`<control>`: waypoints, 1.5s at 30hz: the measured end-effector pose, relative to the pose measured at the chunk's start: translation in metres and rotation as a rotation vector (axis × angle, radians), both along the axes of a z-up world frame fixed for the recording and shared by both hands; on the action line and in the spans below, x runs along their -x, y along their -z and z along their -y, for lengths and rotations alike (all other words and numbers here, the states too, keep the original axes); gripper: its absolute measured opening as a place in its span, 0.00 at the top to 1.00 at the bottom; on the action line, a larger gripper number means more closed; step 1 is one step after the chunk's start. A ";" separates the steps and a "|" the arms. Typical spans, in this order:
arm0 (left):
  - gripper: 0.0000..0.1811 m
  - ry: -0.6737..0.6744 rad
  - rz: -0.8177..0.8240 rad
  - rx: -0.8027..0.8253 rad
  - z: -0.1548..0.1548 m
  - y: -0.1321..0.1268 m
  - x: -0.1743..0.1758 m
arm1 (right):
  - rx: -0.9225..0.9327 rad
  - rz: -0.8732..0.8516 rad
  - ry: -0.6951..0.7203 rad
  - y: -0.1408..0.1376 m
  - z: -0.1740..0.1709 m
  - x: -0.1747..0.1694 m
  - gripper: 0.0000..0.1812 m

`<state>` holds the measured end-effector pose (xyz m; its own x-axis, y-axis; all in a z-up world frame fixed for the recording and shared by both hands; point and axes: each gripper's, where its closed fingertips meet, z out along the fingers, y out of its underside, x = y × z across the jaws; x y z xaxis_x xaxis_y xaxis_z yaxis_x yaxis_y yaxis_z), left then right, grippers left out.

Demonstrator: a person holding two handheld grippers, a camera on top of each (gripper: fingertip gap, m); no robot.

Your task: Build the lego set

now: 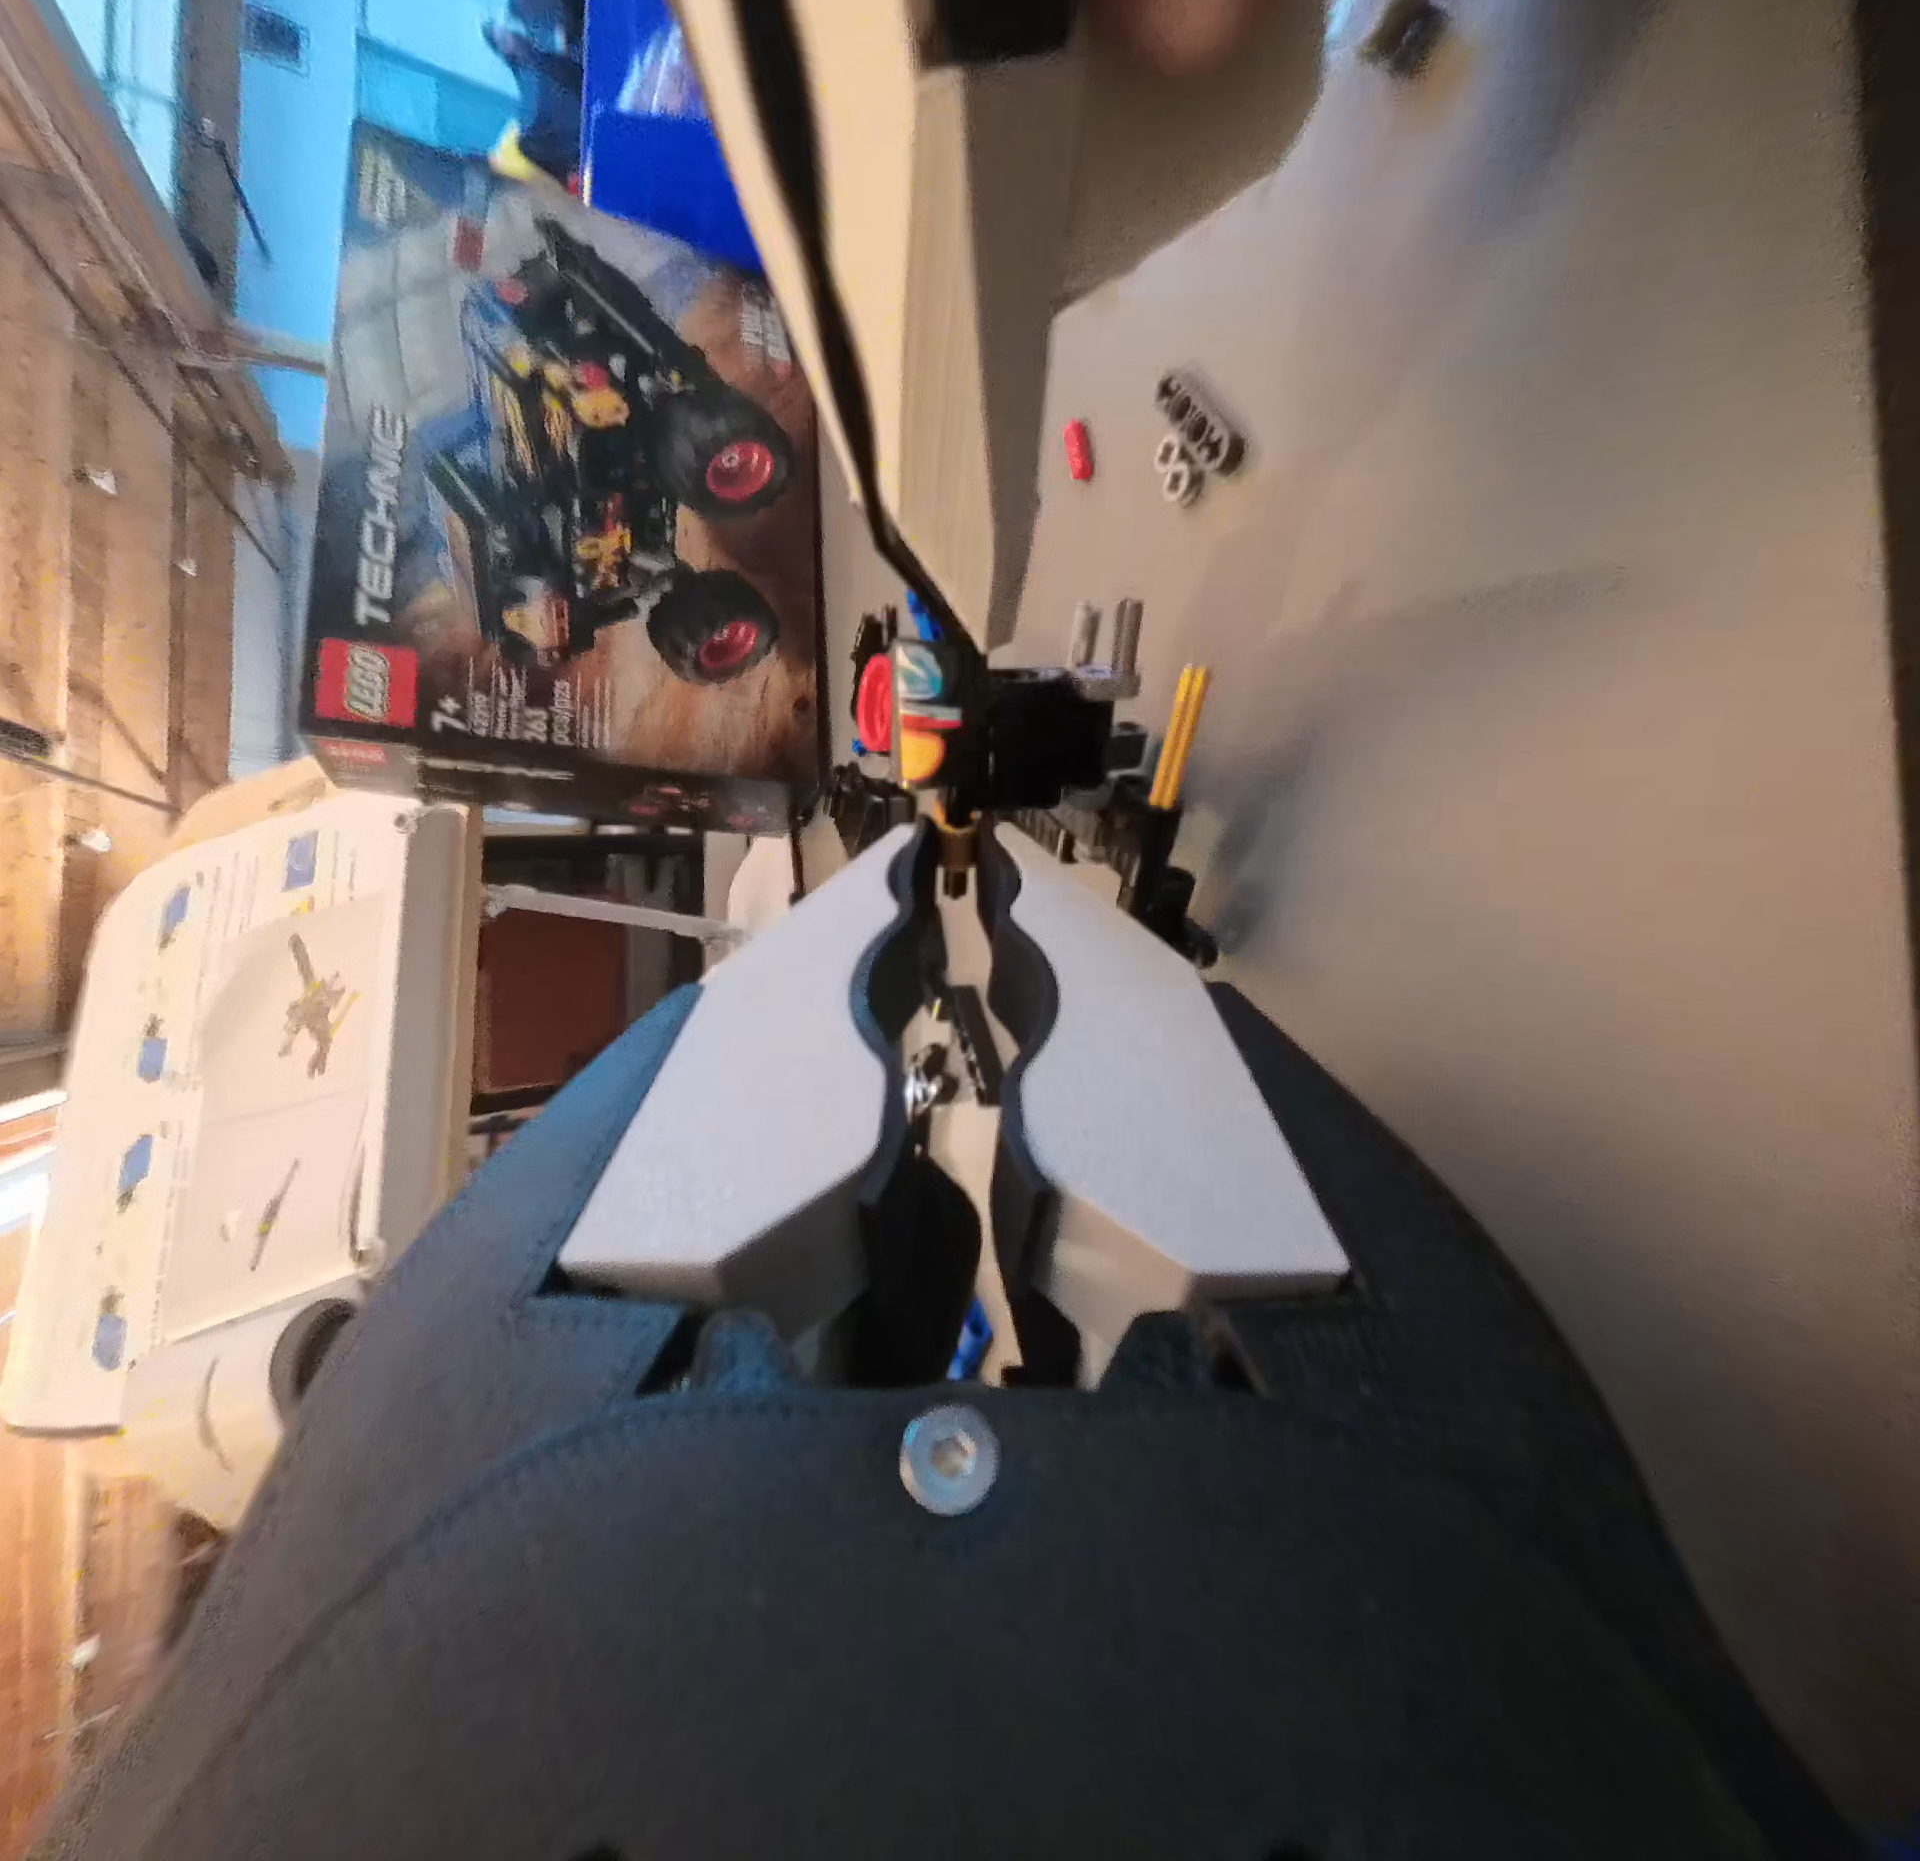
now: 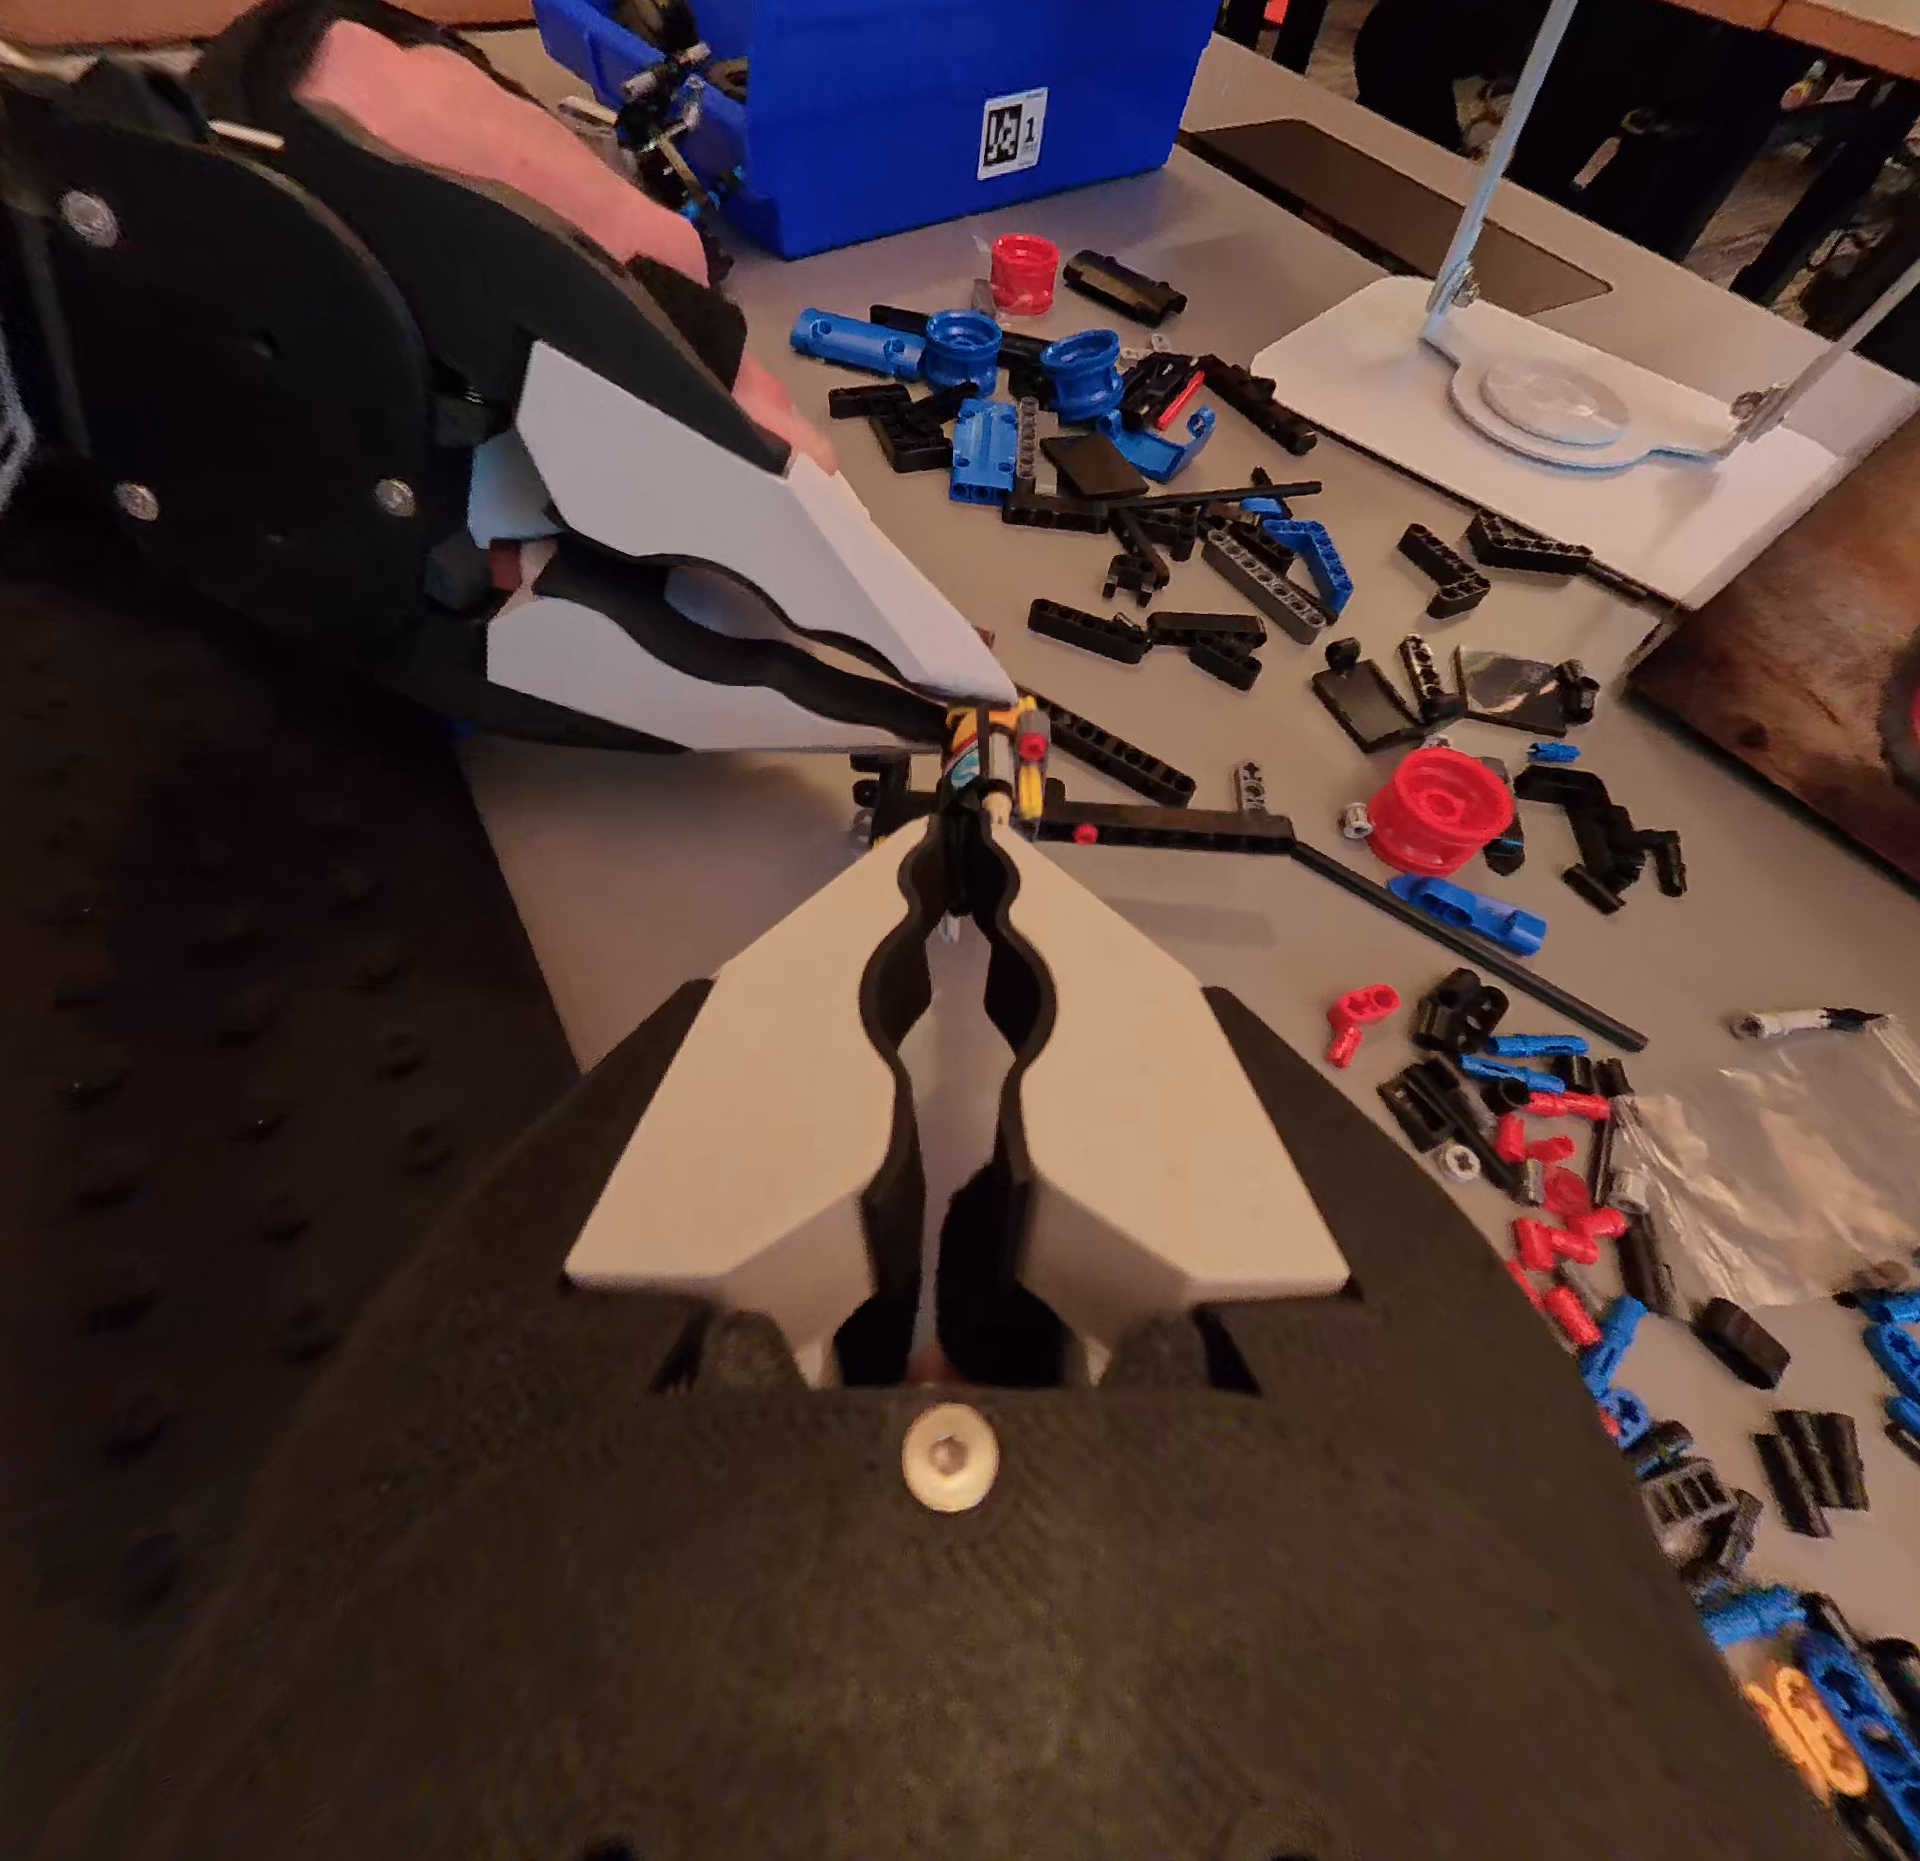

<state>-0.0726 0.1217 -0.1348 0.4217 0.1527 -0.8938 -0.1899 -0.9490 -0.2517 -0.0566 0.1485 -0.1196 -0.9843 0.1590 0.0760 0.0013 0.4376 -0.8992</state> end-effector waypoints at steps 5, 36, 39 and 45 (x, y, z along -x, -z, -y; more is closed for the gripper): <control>0.98 -0.020 0.012 -0.007 0.005 0.000 0.002 | -0.011 -0.025 0.008 -0.001 0.004 0.002 0.99; 0.98 -0.004 0.002 0.012 0.002 0.000 0.004 | -0.152 -0.468 -0.019 -0.005 0.007 -0.001 0.99; 0.98 -0.014 0.003 0.010 0.003 -0.002 0.005 | -0.140 -0.443 -0.017 -0.004 0.007 0.001 0.99; 0.97 0.002 0.038 -0.016 -0.001 -0.007 0.006 | -0.121 -0.518 -0.017 -0.010 0.004 0.001 0.98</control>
